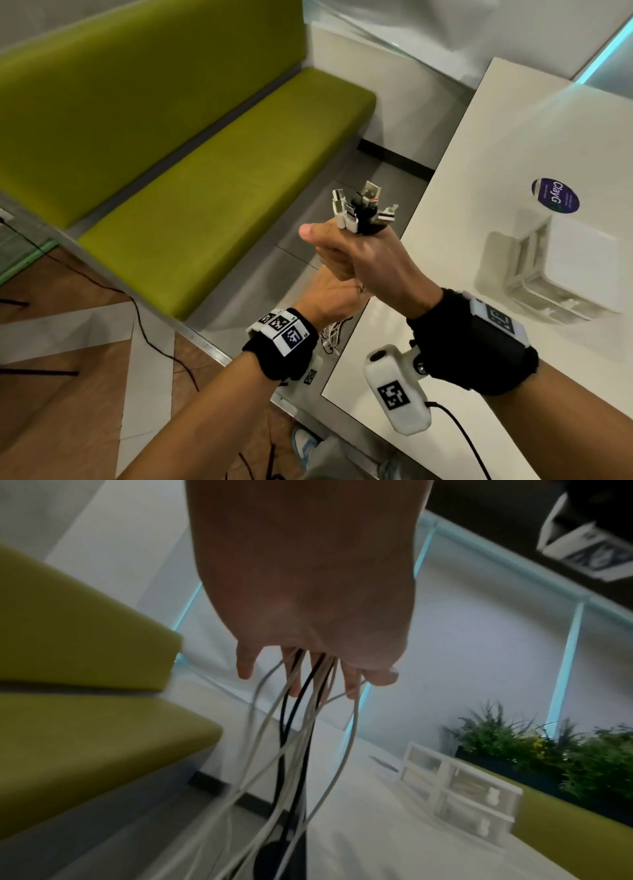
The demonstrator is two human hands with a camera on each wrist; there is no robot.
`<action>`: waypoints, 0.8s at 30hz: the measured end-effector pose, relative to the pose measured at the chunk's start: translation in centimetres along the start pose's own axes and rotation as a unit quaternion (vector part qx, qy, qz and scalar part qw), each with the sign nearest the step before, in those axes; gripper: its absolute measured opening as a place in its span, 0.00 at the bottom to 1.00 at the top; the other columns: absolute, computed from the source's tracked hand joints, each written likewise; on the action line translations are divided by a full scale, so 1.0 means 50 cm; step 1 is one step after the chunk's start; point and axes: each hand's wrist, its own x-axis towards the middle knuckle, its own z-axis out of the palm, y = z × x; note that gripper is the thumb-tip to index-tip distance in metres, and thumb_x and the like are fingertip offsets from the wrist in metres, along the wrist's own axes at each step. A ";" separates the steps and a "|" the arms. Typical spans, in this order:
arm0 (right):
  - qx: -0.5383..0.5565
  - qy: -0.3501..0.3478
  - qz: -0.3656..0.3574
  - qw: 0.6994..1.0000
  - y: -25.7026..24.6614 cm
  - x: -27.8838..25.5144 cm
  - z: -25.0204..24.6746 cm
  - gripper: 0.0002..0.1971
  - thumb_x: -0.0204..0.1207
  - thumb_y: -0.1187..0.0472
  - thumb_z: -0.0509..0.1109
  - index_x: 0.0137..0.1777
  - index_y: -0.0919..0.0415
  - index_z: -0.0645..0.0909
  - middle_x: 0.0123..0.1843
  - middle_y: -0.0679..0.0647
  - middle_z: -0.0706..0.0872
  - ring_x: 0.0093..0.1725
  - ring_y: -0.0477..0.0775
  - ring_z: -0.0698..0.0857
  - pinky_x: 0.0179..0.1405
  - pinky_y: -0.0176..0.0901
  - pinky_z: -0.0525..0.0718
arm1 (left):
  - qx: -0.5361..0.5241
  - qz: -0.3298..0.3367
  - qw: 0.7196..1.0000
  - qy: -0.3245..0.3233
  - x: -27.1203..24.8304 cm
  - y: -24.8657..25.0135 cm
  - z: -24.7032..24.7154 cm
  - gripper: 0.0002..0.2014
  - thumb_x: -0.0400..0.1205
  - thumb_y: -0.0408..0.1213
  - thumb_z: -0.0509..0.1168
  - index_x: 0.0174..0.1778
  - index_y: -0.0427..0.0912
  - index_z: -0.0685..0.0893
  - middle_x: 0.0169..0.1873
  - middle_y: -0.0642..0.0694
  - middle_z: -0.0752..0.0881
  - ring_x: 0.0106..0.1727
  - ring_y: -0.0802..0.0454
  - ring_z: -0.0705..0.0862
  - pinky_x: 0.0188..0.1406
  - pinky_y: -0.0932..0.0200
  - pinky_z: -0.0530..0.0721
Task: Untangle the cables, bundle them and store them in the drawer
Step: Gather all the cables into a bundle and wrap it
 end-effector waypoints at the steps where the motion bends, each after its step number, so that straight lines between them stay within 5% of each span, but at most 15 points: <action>1: -0.007 0.000 -0.003 1.000 -0.005 -0.002 -0.002 0.25 0.74 0.61 0.68 0.18 0.49 0.63 0.20 0.43 0.60 0.21 0.46 0.57 0.21 0.35 0.60 | -0.017 -0.011 1.000 0.007 -0.004 0.005 -0.002 0.30 0.82 0.56 0.42 0.69 0.43 0.76 0.64 0.41 0.79 0.62 0.47 0.77 0.58 0.51 0.77; 4: -0.016 -0.016 -0.017 1.000 -0.031 -0.005 -0.006 0.26 0.75 0.61 0.68 0.18 0.48 0.63 0.19 0.41 0.61 0.19 0.45 0.58 0.21 0.35 0.60 | 0.002 -0.058 0.997 -0.049 -0.012 -0.017 0.022 0.24 0.87 0.51 0.52 0.70 0.37 0.75 0.67 0.30 0.78 0.70 0.31 0.73 0.66 0.30 0.68; 7: 0.013 -0.065 -0.058 0.996 -0.085 0.003 -0.017 0.26 0.77 0.62 0.65 0.16 0.47 0.68 0.17 0.39 0.64 0.16 0.43 0.58 0.19 0.36 0.59 | 0.085 -0.128 0.973 -0.173 -0.047 -0.110 0.091 0.29 0.84 0.62 0.50 0.82 0.66 0.51 0.85 0.46 0.54 0.84 0.42 0.53 0.78 0.25 0.45; 10: 0.022 -0.081 -0.086 0.993 -0.136 0.018 -0.039 0.27 0.78 0.64 0.63 0.16 0.45 0.69 0.16 0.38 0.65 0.15 0.41 0.59 0.18 0.34 0.59 | 0.077 -0.182 0.957 -0.213 -0.095 -0.163 0.140 0.36 0.84 0.60 0.55 0.80 0.70 0.38 0.86 0.47 0.46 0.85 0.41 0.52 0.77 0.23 0.46; 13: -0.033 -0.066 -0.098 0.992 -0.129 0.020 -0.033 0.27 0.78 0.64 0.65 0.17 0.45 0.67 0.17 0.39 0.65 0.16 0.40 0.61 0.20 0.31 0.62 | 0.041 -0.212 0.943 -0.252 -0.106 -0.180 0.146 0.39 0.83 0.54 0.61 0.82 0.67 0.39 0.85 0.44 0.44 0.83 0.37 0.58 0.77 0.26 0.57; 18: -0.125 -0.025 -0.085 0.988 -0.109 0.007 -0.019 0.25 0.77 0.59 0.69 0.21 0.47 0.63 0.20 0.41 0.64 0.21 0.43 0.62 0.25 0.35 0.62 | -0.027 -0.297 0.890 -0.344 -0.136 -0.240 0.152 0.50 0.78 0.36 0.68 0.81 0.68 0.38 0.84 0.38 0.56 0.77 0.36 0.70 0.74 0.46 0.72; 21: -0.179 -0.015 -0.076 0.981 -0.118 0.011 -0.019 0.27 0.79 0.63 0.70 0.22 0.49 0.61 0.18 0.42 0.64 0.20 0.42 0.63 0.23 0.31 0.62 | -0.059 -0.298 0.888 -0.346 -0.143 -0.247 0.152 0.51 0.76 0.33 0.70 0.83 0.63 0.40 0.85 0.41 0.51 0.83 0.39 0.58 0.78 0.48 0.65; 24: -0.250 0.001 -0.078 0.965 -0.114 0.018 -0.008 0.29 0.79 0.63 0.71 0.20 0.49 0.61 0.16 0.42 0.66 0.20 0.42 0.65 0.23 0.29 0.64 | -0.094 -0.283 0.899 -0.320 -0.136 -0.231 0.138 0.51 0.77 0.43 0.73 0.84 0.61 0.40 0.85 0.45 0.46 0.85 0.44 0.47 0.81 0.47 0.52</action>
